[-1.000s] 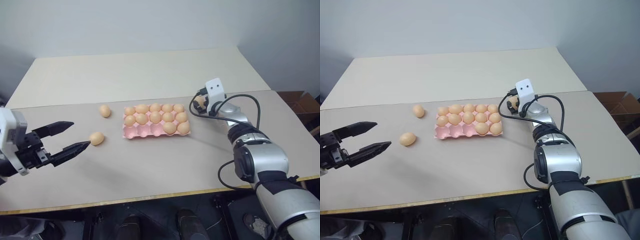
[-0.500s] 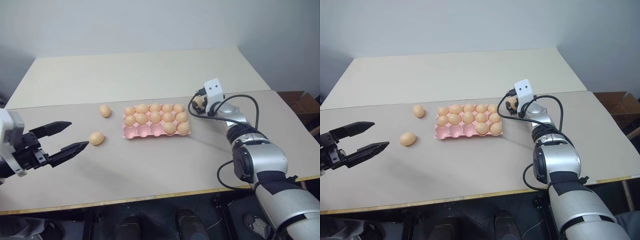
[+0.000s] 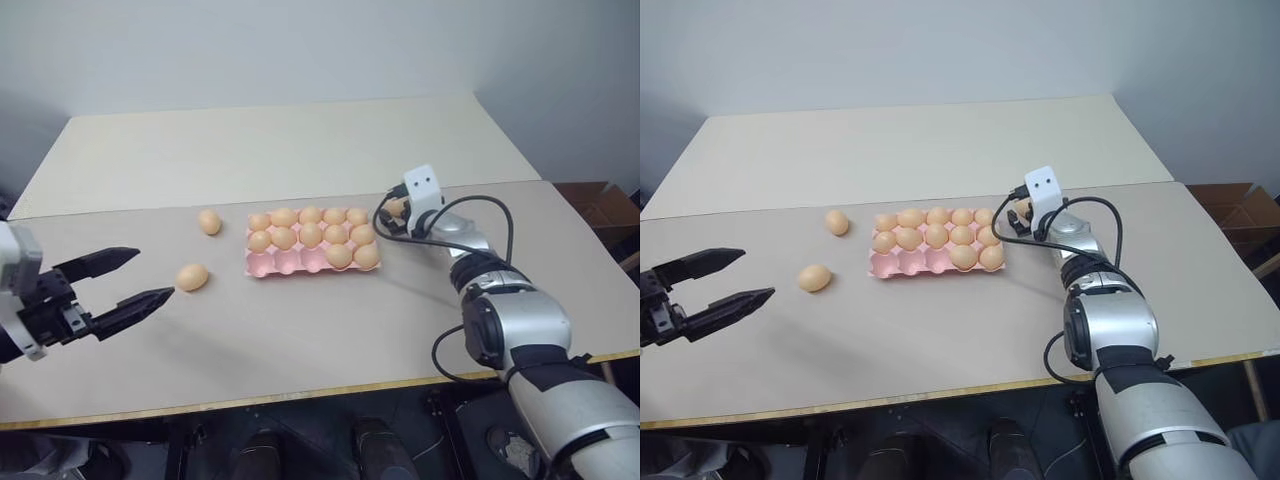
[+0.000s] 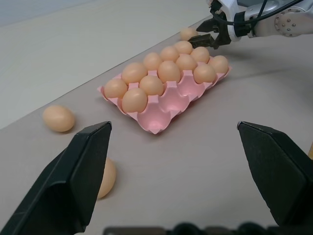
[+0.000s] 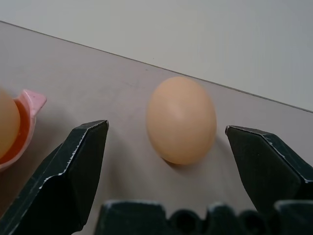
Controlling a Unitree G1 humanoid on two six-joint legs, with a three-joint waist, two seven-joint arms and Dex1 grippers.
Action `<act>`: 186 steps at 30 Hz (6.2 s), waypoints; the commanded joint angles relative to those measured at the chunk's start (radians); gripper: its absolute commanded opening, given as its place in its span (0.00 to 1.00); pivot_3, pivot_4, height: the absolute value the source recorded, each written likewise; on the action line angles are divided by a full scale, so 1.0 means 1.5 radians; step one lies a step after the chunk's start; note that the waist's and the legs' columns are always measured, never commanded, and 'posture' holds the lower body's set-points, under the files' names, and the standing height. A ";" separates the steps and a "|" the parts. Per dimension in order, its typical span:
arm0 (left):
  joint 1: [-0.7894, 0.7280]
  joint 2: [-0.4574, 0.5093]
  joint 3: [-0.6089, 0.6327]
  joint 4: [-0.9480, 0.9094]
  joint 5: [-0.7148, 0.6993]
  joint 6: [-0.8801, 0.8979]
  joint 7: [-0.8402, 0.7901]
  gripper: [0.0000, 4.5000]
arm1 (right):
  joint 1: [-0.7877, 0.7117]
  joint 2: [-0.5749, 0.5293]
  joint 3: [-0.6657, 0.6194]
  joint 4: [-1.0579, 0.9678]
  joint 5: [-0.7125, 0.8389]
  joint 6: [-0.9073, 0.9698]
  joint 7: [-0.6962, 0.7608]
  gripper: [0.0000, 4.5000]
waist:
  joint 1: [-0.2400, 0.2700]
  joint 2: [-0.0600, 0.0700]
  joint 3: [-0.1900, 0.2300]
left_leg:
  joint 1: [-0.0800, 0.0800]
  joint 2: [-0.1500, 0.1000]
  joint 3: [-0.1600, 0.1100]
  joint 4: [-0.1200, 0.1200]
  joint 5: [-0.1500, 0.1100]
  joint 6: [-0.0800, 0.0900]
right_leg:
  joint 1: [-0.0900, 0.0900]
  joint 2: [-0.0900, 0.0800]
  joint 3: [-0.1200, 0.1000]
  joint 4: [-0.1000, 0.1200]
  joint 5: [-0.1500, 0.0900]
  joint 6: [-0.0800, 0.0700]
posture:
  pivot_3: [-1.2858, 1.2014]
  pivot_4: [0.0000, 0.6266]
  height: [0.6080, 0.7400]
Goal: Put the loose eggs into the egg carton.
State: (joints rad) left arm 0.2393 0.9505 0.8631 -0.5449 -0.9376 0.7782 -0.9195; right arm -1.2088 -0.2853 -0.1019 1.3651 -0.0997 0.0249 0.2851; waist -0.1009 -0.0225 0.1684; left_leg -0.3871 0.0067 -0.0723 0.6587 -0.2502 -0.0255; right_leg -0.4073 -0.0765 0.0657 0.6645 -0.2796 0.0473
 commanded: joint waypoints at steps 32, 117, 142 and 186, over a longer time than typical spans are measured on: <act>-0.007 -0.047 -0.039 -0.049 -0.014 -0.004 0.042 1.00 | -0.050 -0.032 -0.017 -0.069 0.020 -0.012 0.058 0.33 | 0.000 0.001 0.000 | 0.000 0.000 0.000 0.000 0.000 0.000 | 0.000 0.000 0.000 0.000 0.000 0.000 | 0.52 0.24 1.00; -0.026 -0.028 -0.074 0.001 0.025 -0.048 -0.014 1.00 | 0.104 -0.192 0.134 -0.213 0.005 0.060 0.251 0.99 | 0.022 0.002 0.001 | 0.000 0.000 0.001 0.000 0.000 0.000 | 0.000 0.000 0.000 -0.001 0.000 0.000 | 0.52 0.24 1.00; -0.060 -0.005 -0.097 0.022 0.017 -0.052 -0.008 1.00 | 0.167 -0.178 0.046 -0.360 0.062 0.138 0.253 0.53 | 0.020 0.002 0.001 | 0.001 0.000 0.001 0.000 0.000 0.000 | 0.001 0.000 0.001 0.000 0.000 0.000 | 0.52 0.24 1.00; -0.087 0.027 -0.113 0.084 0.059 -0.076 -0.082 1.00 | 0.467 -0.285 -0.061 -1.210 0.380 0.482 0.445 0.99 | 0.038 0.002 0.001 | -0.001 0.000 -0.001 0.000 0.000 0.000 | 0.000 0.000 -0.001 -0.001 0.000 0.000 | 0.52 0.24 1.00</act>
State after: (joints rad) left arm 0.1001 0.9709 0.6524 -0.4182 -0.8625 0.6929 -1.0160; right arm -0.5266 -0.6737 -0.1220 -0.3952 0.4163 0.7734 0.8893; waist -0.0442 -0.0201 0.1703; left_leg -0.3873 0.0061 -0.0729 0.6591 -0.2504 -0.0260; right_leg -0.4065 -0.0771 0.0645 0.6634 -0.2797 0.0475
